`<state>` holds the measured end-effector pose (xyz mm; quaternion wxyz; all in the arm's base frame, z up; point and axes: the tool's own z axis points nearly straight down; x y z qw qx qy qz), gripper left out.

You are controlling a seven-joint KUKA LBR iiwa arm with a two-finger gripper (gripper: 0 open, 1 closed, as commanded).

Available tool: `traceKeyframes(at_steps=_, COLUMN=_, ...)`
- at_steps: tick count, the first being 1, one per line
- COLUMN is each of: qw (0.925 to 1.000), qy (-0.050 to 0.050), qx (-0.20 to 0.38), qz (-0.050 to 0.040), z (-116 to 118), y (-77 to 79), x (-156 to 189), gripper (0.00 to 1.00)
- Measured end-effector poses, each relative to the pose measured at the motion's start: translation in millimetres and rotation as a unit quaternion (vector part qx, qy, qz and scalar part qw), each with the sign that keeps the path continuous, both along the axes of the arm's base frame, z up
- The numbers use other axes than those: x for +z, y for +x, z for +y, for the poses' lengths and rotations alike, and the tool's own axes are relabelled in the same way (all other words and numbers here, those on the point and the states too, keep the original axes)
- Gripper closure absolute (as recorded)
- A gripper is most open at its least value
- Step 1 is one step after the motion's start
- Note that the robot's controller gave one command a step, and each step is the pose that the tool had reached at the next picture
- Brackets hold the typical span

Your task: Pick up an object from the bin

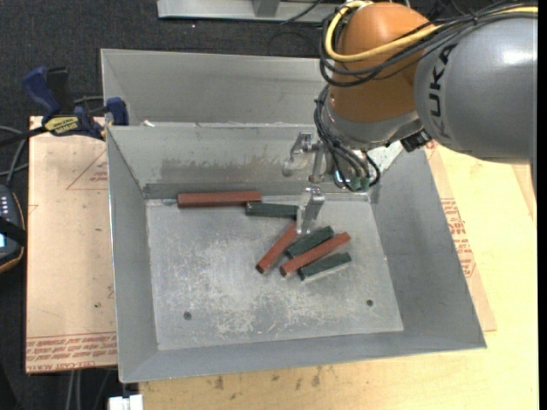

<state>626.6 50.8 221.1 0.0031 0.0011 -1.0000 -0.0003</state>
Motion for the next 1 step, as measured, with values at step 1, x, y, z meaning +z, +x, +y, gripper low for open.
traceKeyframes(at_steps=1, qw=1.0000, qy=0.000, qx=-0.001, qz=-0.0038, z=-0.2, y=1.3, x=4.9, gripper=0.00)
